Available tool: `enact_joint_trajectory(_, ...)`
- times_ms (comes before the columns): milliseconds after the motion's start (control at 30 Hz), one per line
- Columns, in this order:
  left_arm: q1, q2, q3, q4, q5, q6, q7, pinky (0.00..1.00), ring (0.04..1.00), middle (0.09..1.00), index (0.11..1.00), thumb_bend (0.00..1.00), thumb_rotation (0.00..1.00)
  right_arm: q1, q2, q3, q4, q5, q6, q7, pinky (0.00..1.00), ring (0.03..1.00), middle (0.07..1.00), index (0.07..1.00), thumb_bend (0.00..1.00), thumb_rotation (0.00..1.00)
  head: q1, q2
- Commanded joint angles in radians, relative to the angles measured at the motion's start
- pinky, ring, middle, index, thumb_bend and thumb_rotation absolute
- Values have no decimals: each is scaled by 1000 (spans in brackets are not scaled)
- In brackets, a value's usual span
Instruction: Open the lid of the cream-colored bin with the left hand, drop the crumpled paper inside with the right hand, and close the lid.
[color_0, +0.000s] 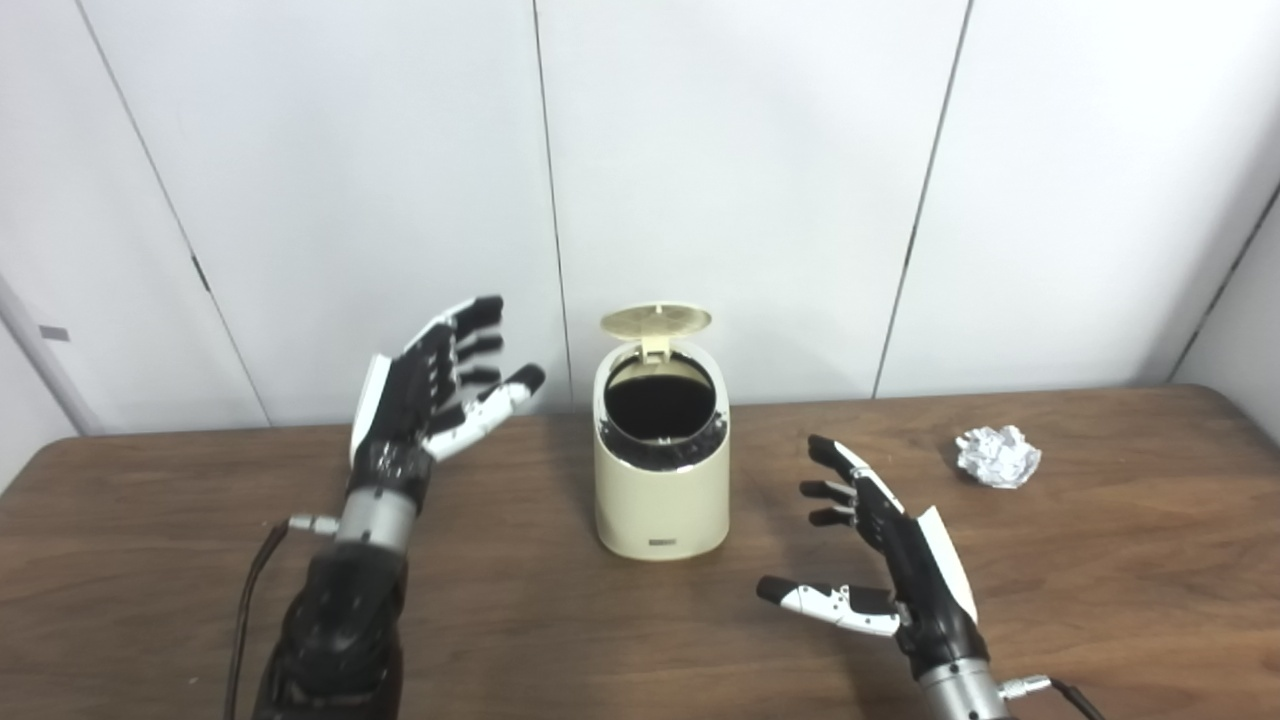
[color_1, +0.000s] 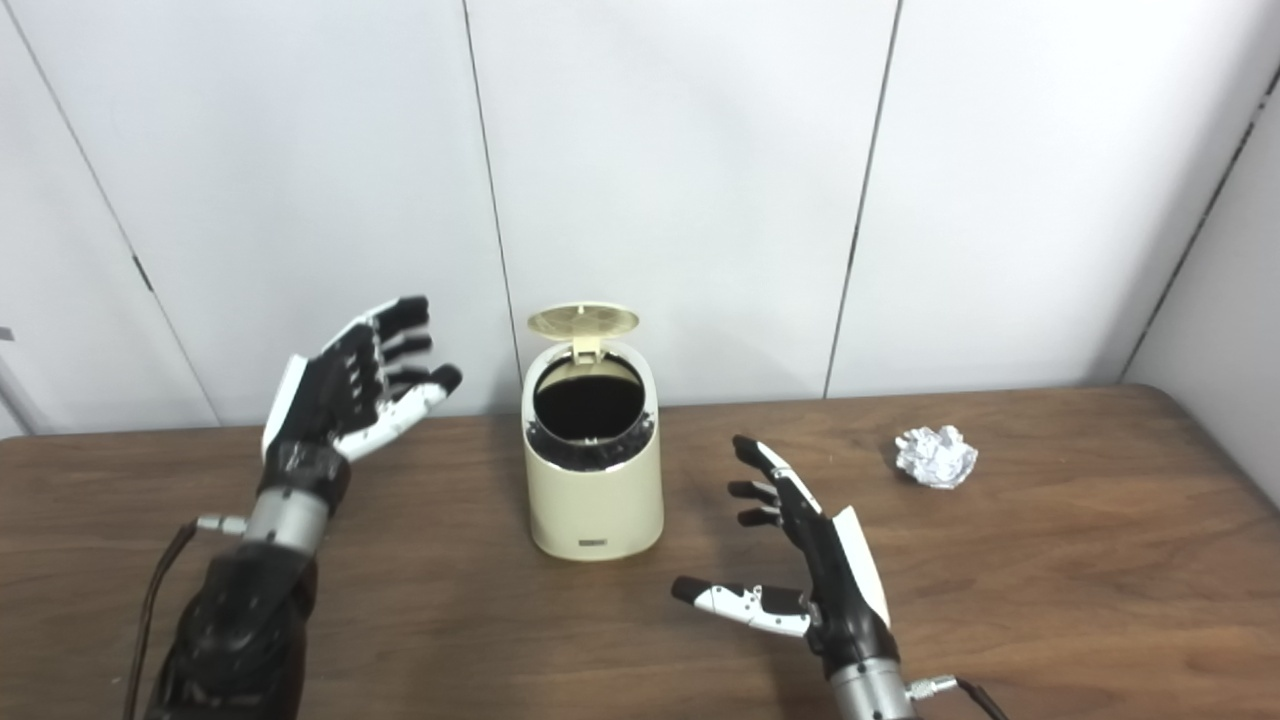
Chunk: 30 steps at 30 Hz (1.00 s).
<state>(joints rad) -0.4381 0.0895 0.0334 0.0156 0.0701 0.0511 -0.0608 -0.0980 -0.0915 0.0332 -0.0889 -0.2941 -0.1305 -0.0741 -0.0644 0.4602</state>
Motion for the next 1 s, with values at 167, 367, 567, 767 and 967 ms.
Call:
enact_joint_trajectory(167, 80, 16, -5, -45, -100, -145, -62, 617, 784, 858, 920, 796, 381, -21, -5, -6, -27, 10, -33, -5, 661, 762, 882, 866, 780, 246, -1, 4)
enact_joint_trajectory(367, 158, 4, -14, -38, -116, -207, -69, 579, 774, 856, 936, 745, 341, -18, -9, -12, -24, 18, -38, -6, 661, 758, 886, 869, 782, 246, -2, 3)
enact_joint_trajectory(567, 226, -19, -26, -19, -128, -247, -70, 533, 743, 837, 929, 678, 278, -16, -16, -25, -19, 44, -43, -2, 671, 771, 889, 873, 799, 256, 7, 6)
enact_joint_trajectory(767, 268, -22, -39, 11, -98, -284, -66, 595, 744, 806, 886, 664, 186, -34, -35, -41, -14, 41, -43, -8, 685, 782, 871, 882, 816, 266, -12, 5)
enact_joint_trajectory(967, 275, -8, -37, 31, -89, -298, -62, 663, 784, 839, 888, 666, 173, -78, -103, -54, -40, 16, 40, 36, 559, 760, 880, 891, 845, 299, -113, -8)
